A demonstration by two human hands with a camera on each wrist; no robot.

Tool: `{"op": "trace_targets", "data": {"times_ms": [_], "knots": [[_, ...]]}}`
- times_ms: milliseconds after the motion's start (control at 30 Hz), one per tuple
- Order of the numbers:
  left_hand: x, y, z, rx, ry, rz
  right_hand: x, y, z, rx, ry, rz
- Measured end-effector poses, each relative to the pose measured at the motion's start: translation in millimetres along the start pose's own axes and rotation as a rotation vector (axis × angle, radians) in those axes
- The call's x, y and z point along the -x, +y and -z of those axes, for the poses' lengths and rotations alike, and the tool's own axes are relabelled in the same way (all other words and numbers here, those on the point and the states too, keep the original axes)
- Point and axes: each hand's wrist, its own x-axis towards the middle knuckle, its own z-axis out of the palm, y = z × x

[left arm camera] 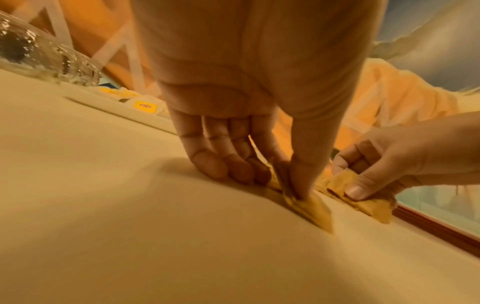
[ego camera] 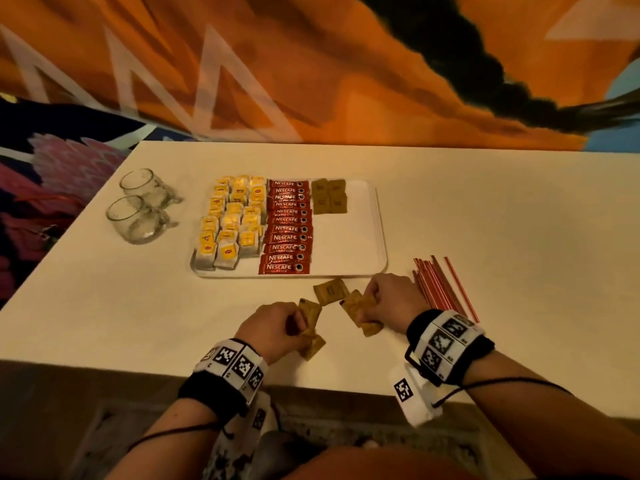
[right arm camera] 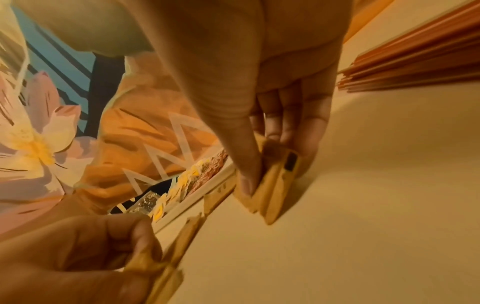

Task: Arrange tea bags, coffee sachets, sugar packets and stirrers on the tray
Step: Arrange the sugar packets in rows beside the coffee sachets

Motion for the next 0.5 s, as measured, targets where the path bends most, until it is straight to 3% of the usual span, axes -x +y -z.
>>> {"op": "trace_targets", "data": {"times_ms": [100,200,333,500], "knots": [[0.6,4.3,1.3,0.266,0.093,0.047,0.7,4.0,9.2,-0.149,0.039,0.005],[0.9,17.9,10.6,0.671,0.003,0.079,0.2,4.4,24.8,-0.32,0.0,-0.004],[-5.2,35.0,21.7,0.836,-0.076,0.025,2.6,-8.2,43.6,-0.435,0.002,0.033],[-12.9,47.4,38.1,0.997,-0.135,0.04,0.3,-46.3,49.7,-0.626,-0.137,0.016]]}}
